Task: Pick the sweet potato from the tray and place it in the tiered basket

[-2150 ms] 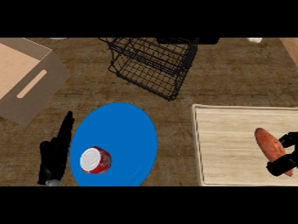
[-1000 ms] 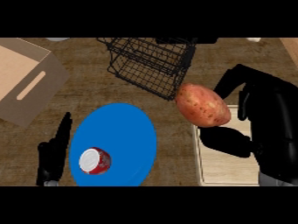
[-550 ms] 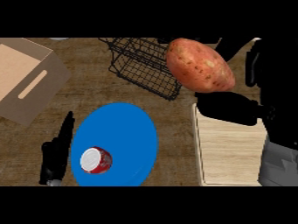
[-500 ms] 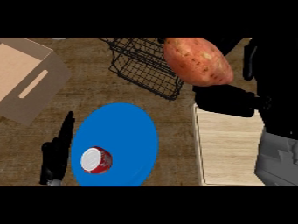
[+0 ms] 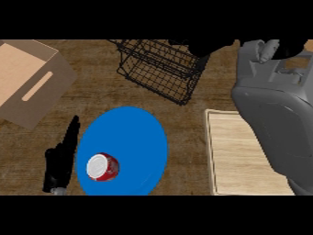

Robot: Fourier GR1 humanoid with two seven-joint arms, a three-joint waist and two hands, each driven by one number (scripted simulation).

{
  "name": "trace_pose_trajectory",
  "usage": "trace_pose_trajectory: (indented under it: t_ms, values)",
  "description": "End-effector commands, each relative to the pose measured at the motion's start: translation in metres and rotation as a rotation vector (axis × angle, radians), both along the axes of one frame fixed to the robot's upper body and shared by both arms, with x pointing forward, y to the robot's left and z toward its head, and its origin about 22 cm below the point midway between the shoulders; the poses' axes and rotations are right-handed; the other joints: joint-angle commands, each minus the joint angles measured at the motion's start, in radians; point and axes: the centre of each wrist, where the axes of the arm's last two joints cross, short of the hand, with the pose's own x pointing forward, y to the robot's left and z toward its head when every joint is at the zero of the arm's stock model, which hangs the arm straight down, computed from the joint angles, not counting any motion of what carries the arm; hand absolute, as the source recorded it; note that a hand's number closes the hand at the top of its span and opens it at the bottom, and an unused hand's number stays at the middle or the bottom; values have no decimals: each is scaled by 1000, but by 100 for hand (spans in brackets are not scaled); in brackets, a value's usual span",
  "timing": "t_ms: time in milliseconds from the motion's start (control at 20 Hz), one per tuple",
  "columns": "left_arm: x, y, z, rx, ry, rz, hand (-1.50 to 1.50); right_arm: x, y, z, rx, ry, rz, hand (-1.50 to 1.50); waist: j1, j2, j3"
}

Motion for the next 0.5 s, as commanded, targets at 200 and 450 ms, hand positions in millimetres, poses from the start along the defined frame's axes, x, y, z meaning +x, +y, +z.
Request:
trace_pose_trajectory:
  t_ms: [200,450]
  values:
    - [-5,-13,-20,-24,62,-4,0,59,12,-5,9,119,-25,150,1,7,-3]
    - [8,3,-7,-5,43,0,0,79,37,-54,-29,170,-20,150,4,9,-3]
